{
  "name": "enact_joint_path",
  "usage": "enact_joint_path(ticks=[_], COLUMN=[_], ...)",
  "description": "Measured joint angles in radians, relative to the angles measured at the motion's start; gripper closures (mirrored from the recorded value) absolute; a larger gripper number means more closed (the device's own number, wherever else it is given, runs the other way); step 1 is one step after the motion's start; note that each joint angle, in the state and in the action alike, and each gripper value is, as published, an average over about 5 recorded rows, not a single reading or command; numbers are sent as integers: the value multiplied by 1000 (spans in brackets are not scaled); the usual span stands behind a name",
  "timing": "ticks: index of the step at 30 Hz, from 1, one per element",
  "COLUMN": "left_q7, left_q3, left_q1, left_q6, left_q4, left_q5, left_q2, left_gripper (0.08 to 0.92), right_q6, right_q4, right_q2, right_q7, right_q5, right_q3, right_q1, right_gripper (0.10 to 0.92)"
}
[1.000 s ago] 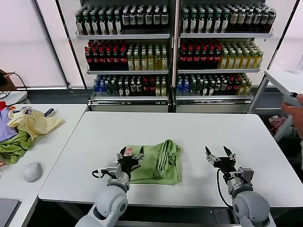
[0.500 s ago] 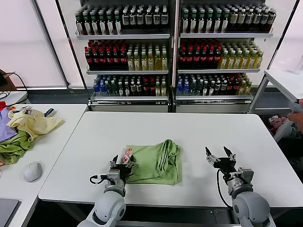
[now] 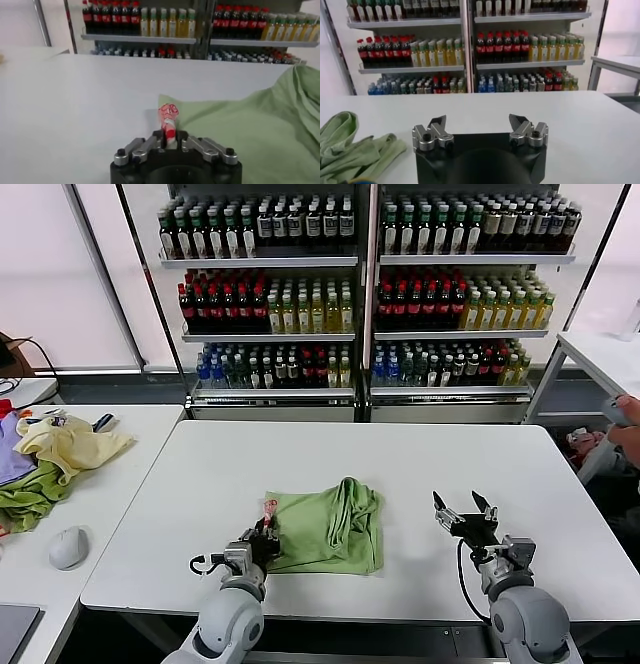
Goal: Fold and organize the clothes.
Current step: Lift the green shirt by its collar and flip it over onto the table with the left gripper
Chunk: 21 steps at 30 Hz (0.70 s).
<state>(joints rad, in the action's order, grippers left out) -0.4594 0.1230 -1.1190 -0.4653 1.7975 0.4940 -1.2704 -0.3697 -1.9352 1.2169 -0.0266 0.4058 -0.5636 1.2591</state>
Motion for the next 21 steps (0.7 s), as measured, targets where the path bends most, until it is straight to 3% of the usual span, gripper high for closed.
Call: enact_joint_path(ticks=[5, 14, 21], left_q7=[7, 11, 7], left_q3=[21, 109, 267], left_q1=[1, -11, -21], left_q6=[15, 27, 16], left_q4=[3, 39, 93], left_q5=[90, 266, 423], left_q2=[-5, 6, 77], left_gripper=[878, 882, 882], right_q6=[-1, -1, 0], right_q4=[-1, -1, 8], right_q2=[-5, -20, -33], right_q7=[-1, -2, -2], right_q5=[6, 25, 44], right_q3=[0, 2, 16], right_q1=[-4, -17, -38], right_gripper=[203, 203, 203])
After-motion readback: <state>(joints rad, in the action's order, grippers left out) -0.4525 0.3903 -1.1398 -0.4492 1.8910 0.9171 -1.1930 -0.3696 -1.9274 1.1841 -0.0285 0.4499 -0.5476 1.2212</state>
